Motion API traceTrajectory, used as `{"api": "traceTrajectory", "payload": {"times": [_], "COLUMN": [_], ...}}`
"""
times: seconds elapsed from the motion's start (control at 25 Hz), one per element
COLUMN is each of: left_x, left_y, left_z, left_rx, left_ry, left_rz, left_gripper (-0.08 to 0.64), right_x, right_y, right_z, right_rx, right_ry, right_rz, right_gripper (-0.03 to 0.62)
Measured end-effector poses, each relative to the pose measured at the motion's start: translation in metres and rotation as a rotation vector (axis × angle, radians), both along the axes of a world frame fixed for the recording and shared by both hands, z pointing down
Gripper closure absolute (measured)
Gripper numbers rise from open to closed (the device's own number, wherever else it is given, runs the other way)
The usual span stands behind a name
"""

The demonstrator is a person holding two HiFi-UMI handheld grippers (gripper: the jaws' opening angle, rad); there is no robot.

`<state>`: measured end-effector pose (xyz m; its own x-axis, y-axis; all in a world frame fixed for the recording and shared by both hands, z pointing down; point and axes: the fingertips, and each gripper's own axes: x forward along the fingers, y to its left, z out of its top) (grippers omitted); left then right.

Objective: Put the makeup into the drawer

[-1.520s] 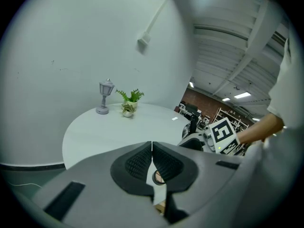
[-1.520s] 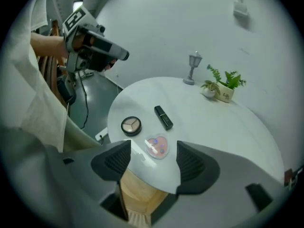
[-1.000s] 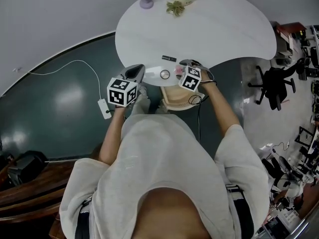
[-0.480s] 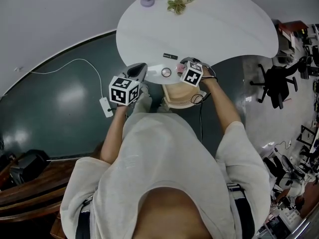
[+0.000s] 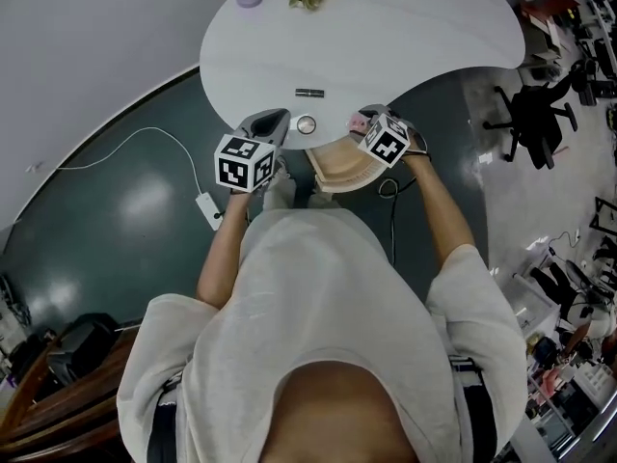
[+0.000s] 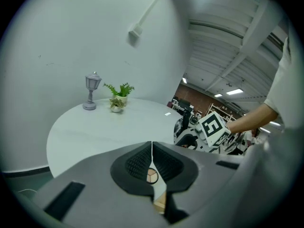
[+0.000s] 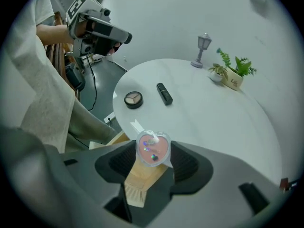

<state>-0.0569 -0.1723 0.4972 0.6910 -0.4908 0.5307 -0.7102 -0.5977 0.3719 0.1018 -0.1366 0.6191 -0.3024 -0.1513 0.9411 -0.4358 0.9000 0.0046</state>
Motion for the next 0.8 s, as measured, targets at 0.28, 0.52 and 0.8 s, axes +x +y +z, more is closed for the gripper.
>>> {"api": "traceTrajectory", "payload": {"times": [0.28, 0.52, 0.8], "left_x": [0.055, 0.077, 0.051], "left_y": [0.016, 0.032, 0.044], "left_z": [0.001, 0.006, 0.017], "left_rx": [-0.009, -0.027, -0.062], "left_ry": [0.009, -0.002, -0.021], "left_rz": [0.135, 0.176, 0.105], "left_gripper": [0.546, 0.546, 0.546], "right_x": [0.044, 0.051, 0.024], "right_y": [0.045, 0.076, 0.097], "right_z": [-0.001, 0.014, 0.051], "right_rx": [-0.001, -0.031, -0.098], "right_ry": [-0.002, 0.016, 0.042], "right_rz": [0.152, 0.120, -0.027], "right_gripper": [0.367, 0.367, 0.365]}}
